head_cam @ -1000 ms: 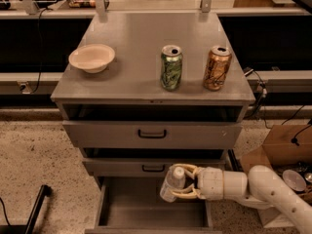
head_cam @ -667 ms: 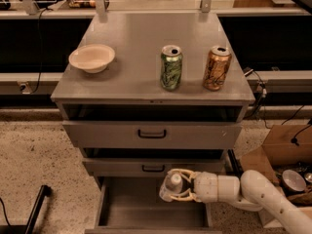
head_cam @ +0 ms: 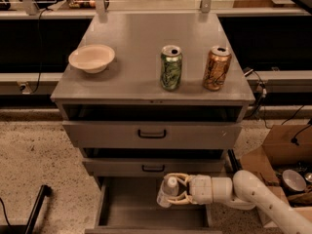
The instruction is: Place blue plastic bottle into bottom drawer
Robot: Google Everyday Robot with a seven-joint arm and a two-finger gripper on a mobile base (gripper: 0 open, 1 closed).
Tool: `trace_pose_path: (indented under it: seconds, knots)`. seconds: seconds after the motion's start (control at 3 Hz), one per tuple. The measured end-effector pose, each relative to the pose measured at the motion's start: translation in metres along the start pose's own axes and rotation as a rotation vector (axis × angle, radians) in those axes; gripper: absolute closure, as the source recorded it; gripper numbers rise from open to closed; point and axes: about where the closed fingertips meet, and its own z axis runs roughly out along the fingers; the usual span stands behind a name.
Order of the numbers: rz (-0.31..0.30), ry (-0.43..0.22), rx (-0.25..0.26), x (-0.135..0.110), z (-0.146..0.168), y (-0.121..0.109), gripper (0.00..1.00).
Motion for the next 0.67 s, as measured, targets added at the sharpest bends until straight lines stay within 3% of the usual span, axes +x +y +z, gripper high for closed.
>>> trace_pose_path:
  seconds: [0.33,0.67]
  knots:
    - [0.062,0.003,0.022,0.065,0.003,0.008,1.00]
    - [0.085,-0.017,0.060,0.136,0.023,0.035,1.00]
